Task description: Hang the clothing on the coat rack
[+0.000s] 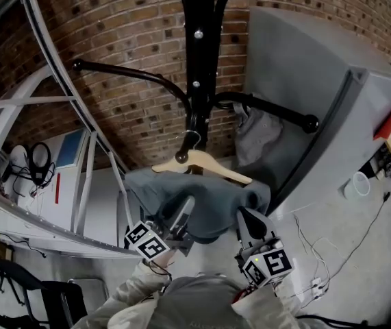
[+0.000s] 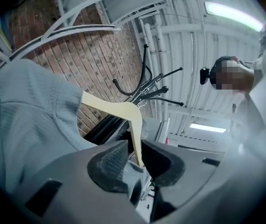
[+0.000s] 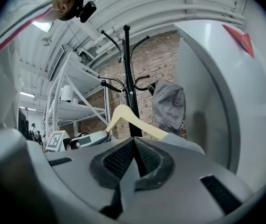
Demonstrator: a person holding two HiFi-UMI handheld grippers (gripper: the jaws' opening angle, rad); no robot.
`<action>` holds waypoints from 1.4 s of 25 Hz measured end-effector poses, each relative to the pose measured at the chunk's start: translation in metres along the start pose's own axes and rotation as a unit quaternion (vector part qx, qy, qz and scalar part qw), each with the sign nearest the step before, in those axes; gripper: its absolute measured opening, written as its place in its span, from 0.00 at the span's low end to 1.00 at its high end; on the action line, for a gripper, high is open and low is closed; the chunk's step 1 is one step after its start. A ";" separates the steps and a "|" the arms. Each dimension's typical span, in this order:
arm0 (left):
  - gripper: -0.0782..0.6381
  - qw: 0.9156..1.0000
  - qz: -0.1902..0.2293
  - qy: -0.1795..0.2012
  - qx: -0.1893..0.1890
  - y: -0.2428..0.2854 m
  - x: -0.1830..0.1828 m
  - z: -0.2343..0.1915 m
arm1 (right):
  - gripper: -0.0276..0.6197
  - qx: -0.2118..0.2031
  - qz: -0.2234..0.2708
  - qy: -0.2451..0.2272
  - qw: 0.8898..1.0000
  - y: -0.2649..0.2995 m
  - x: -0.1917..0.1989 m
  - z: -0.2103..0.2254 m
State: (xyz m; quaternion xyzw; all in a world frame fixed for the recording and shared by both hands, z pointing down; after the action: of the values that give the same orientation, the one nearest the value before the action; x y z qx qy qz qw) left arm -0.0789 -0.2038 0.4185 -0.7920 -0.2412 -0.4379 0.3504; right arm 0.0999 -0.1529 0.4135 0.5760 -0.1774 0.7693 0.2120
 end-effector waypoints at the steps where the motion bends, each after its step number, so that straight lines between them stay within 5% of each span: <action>1: 0.24 1.000 -0.004 0.010 -0.005 -0.003 0.000 0.002 | 0.08 -0.002 -0.002 0.001 1.000 0.000 0.001 -0.002; 9: 0.17 0.991 -0.043 0.119 -0.053 -0.028 0.000 0.014 | 0.08 -0.025 -0.020 0.010 0.999 0.000 0.018 -0.014; 13: 0.14 0.965 -0.068 0.236 -0.094 -0.040 0.000 0.029 | 0.08 -0.035 -0.028 0.005 0.999 -0.001 0.023 -0.022; 15: 0.13 0.957 -0.073 0.259 -0.106 -0.047 0.001 0.035 | 0.08 -0.039 -0.030 0.005 0.999 -0.001 0.024 -0.026; 25: 0.12 0.944 -0.093 0.276 -0.156 -0.070 0.005 0.033 | 0.08 -0.059 -0.020 -0.006 0.998 -0.003 0.024 -0.040; 35: 0.12 0.949 -0.099 0.254 -0.155 -0.068 0.016 0.029 | 0.08 -0.055 -0.016 0.002 0.998 -0.001 0.023 -0.038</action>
State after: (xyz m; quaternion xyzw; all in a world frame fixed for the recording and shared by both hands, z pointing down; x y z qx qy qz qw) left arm -0.1025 -0.1374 0.4452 -0.6710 -0.1505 -0.6895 0.2274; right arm 0.0635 -0.1297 0.4254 0.5649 -0.2099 0.7558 0.2561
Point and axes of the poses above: the fingertips, and each gripper's own axes: y forward along the fingers, z to its right, x out of its underside, the point moved 5 cm from there along -y, backward along the fingers, and after that the axes turned 6 degrees about y, right-handed, at the moved point
